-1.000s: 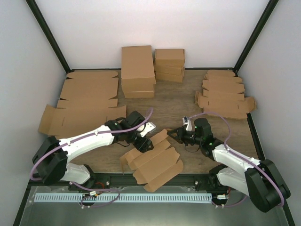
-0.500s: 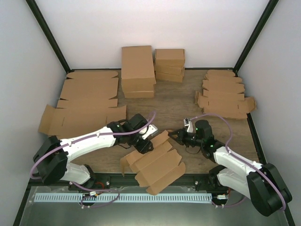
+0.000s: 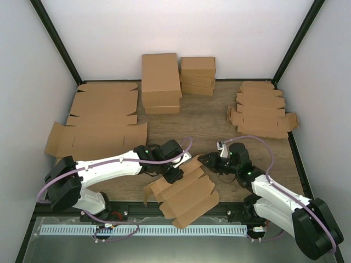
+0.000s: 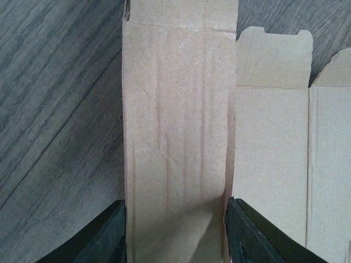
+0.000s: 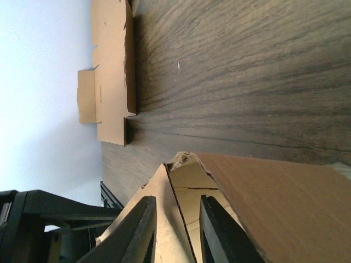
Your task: Fold the paper box
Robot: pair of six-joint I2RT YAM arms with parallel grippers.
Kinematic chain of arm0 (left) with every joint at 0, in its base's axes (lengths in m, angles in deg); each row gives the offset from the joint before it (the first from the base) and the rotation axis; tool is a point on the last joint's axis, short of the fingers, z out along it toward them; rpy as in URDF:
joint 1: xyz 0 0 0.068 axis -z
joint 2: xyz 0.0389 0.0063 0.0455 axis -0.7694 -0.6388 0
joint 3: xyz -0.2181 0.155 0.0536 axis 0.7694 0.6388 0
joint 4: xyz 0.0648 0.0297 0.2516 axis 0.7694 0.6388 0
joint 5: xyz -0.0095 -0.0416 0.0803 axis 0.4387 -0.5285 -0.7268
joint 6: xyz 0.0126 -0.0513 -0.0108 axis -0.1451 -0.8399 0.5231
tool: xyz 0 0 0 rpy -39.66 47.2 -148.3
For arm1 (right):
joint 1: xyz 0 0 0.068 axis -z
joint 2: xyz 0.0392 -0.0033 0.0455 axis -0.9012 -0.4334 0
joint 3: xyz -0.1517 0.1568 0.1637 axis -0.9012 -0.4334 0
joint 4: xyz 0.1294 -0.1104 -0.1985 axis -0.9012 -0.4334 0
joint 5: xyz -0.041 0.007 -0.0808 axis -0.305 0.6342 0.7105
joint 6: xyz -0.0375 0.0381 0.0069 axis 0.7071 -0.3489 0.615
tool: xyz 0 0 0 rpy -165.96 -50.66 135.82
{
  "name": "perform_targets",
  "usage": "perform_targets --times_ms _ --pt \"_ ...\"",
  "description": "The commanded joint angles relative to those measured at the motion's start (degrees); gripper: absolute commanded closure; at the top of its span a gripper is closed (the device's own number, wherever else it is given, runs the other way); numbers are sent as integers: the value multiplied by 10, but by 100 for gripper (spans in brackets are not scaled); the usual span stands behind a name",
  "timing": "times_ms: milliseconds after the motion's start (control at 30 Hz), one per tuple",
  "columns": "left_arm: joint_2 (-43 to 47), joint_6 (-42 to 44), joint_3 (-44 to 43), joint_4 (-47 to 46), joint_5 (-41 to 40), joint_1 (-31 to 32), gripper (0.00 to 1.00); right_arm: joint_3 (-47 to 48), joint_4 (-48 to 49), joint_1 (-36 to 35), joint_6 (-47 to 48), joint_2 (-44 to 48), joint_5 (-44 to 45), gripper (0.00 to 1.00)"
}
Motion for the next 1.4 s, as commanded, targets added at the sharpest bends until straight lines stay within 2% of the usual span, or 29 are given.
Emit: perform_targets --times_ms 0,400,733,900,933,1033,1100,1367 --pt "-12 -13 -23 12 -43 25 51 13 -50 -3 24 27 22 74" --pt "-10 -48 -25 -7 -89 65 52 20 -172 -3 45 60 57 69" --pt "-18 -57 -29 -15 -82 86 52 -2 -153 -3 63 72 24 68" --pt "-28 -63 -36 -14 -89 101 52 11 -170 -4 95 52 26 74" --pt "-30 -65 -37 -14 -90 104 52 13 -174 -4 100 48 29 73" --pt "-38 -66 -41 -11 -95 110 53 27 -195 -5 128 33 51 62" --pt "-42 -67 -44 -9 -98 112 53 37 -209 -5 149 27 65 57" --pt "-50 -69 -57 -6 -103 114 53 35 -201 -9 163 3 69 53"
